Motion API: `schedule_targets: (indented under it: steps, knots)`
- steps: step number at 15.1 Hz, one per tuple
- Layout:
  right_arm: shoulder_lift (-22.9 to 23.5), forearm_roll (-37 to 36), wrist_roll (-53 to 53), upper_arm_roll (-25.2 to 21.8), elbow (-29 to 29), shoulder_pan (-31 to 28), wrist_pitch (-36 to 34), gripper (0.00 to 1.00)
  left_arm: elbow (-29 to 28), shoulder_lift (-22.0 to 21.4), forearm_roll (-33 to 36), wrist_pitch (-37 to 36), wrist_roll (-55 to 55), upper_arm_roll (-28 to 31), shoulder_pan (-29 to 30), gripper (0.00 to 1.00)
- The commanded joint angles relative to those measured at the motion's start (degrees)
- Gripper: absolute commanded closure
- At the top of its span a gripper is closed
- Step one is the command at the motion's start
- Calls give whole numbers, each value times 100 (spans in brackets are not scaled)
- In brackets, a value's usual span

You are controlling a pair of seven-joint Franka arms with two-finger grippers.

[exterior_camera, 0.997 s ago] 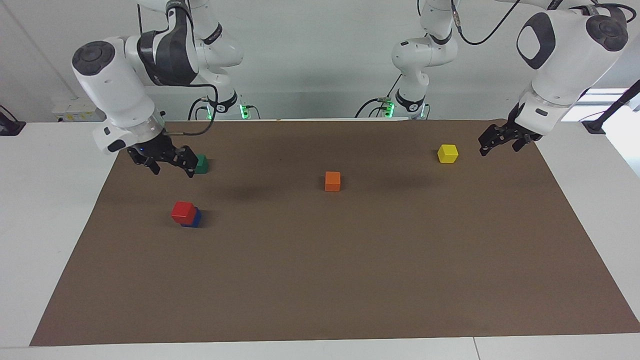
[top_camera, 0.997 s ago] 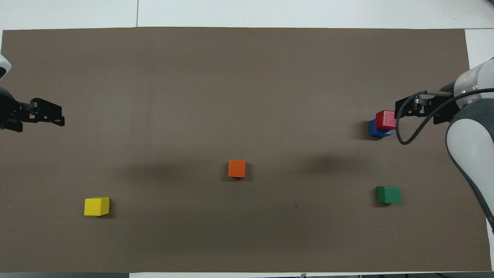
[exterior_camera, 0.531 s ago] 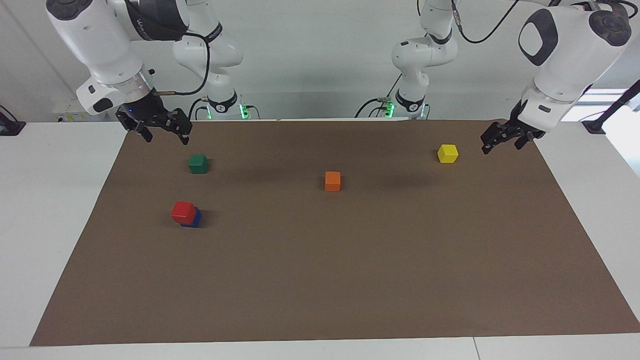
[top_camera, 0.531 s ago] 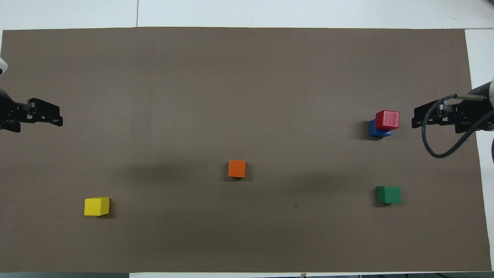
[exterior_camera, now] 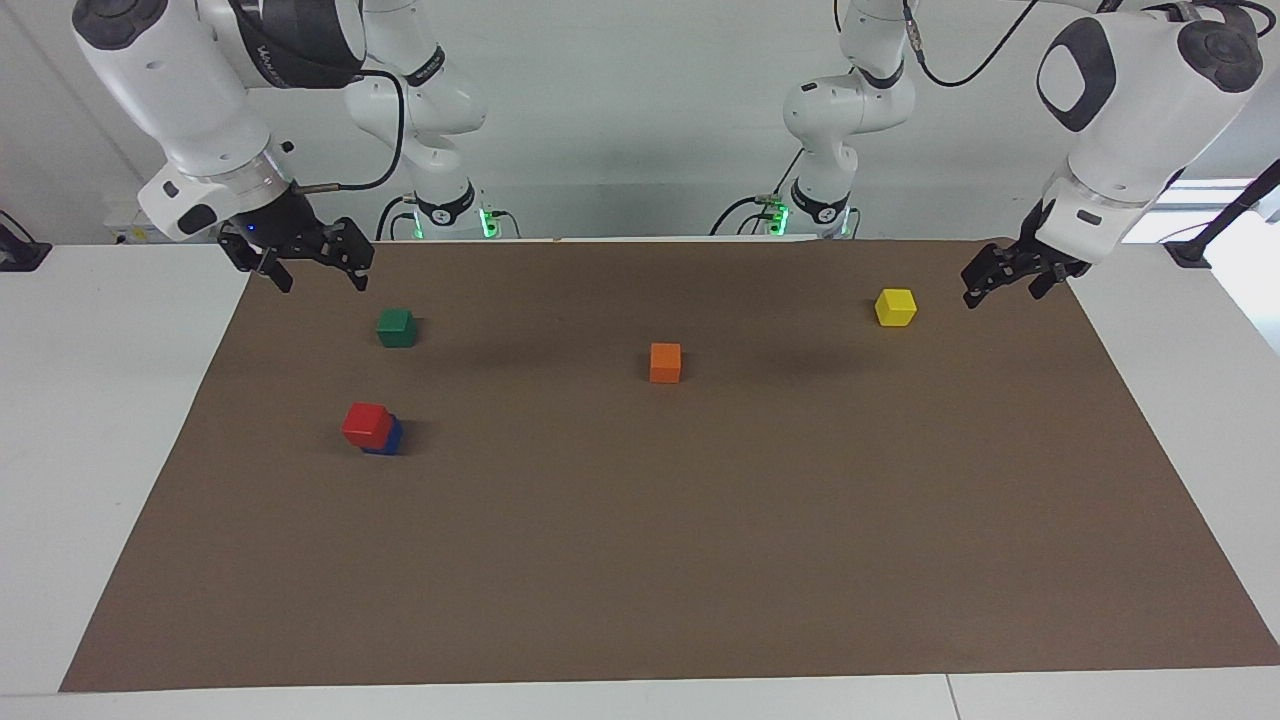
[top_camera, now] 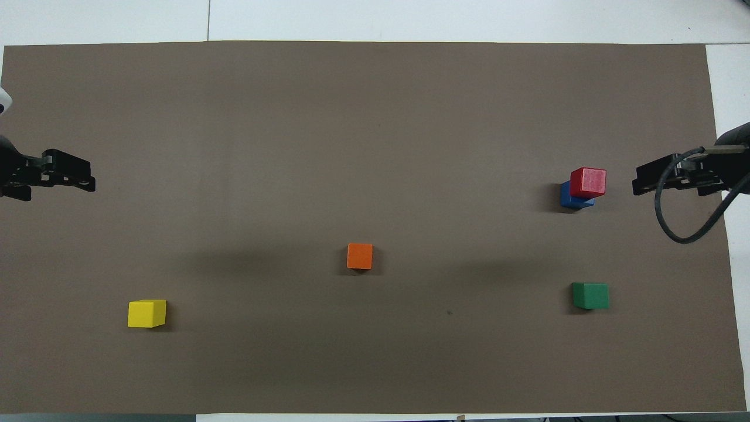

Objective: Transfer red block to right arm and stack on blue block

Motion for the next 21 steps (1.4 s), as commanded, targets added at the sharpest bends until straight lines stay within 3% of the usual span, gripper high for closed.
schedule_targets:
  steps: [1,6,21]
  knots:
    - [74,-174,-194,50,105,-67,5,0,8,-52,-67,-91,-50,56,-40,0]
    - [83,-237,-229,50,96,-76,294,0,-1,-52,-67,-91,-50,56,-40,0]
    - [74,-343,-326,50,87,-67,243,0,-1,-52,-67,-91,-50,56,-40,0]
